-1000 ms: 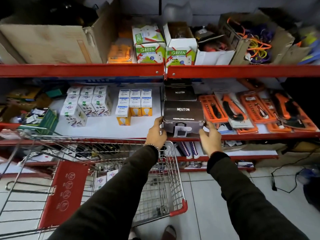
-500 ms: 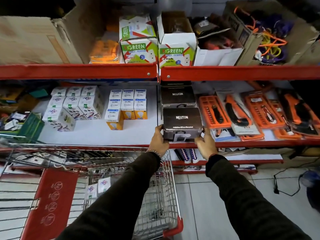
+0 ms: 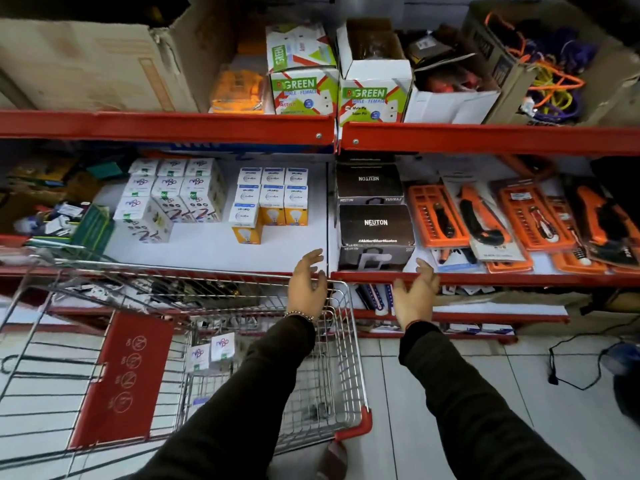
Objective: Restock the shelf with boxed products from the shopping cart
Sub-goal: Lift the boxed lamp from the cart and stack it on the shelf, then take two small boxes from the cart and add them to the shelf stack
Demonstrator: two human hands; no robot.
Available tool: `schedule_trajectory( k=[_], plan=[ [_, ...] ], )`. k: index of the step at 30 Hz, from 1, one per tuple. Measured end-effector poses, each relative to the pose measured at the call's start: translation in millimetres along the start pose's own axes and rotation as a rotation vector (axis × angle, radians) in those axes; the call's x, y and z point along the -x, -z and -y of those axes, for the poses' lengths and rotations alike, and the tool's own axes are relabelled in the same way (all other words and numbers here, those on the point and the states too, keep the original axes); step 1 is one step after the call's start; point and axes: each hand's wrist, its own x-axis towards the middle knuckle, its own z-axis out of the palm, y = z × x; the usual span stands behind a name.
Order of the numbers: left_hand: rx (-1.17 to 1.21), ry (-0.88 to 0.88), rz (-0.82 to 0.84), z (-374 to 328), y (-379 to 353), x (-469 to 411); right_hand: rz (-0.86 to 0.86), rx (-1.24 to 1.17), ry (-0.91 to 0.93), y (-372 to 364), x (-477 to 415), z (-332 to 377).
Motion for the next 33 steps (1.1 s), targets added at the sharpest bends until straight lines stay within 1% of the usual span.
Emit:
schedule_trajectory(
  k=[3,5,9,11,14,18,20,22,25,28,30,33],
  plan=[
    [0.007,-0.037,-0.024,17.8,20.7,21.9,0.033,-0.026,0.053,-14.5,39.3,4.0],
    [-0.031,-0.051,-0.025,35.1,37.3,35.0,0.103,-0.004,0.098,-29.2,67.0,6.0],
    [-0.160,-0.040,0.040,78.6,75.2,55.0,0.289,0.141,0.240,-66.7,113.1,5.4],
    [-0.230,-0.011,0.040,101.4,97.8,62.9,0.388,0.228,0.281,-88.0,130.7,3.9],
    [-0.338,0.046,0.022,137.3,135.3,71.7,0.532,0.311,0.278,-125.3,155.4,4.7],
    [-0.455,0.158,0.060,177.7,177.4,71.6,0.655,0.430,0.323,-179.4,177.5,5.8],
    [-0.526,0.181,0.086,197.8,193.2,65.0,0.720,0.463,0.325,-207.8,182.6,7.4],
    [-0.615,0.218,0.138,217.7,205.3,56.9,0.773,0.527,0.335,-235.7,183.3,7.2],
    [-0.728,0.284,0.284,254.5,217.3,40.5,0.836,0.619,0.370,-279.9,182.6,5.6],
    [-0.831,0.282,0.429,289.8,219.5,25.9,0.880,0.706,0.431,-318.0,180.9,0.5],
    [-0.950,0.262,0.521,312.1,217.0,16.2,0.905,0.764,0.482,-340.7,178.9,-6.1],
    [-1.074,0.244,0.631,330.2,213.1,4.8,0.919,0.851,0.584,-363.7,175.5,-16.0]
  ],
)
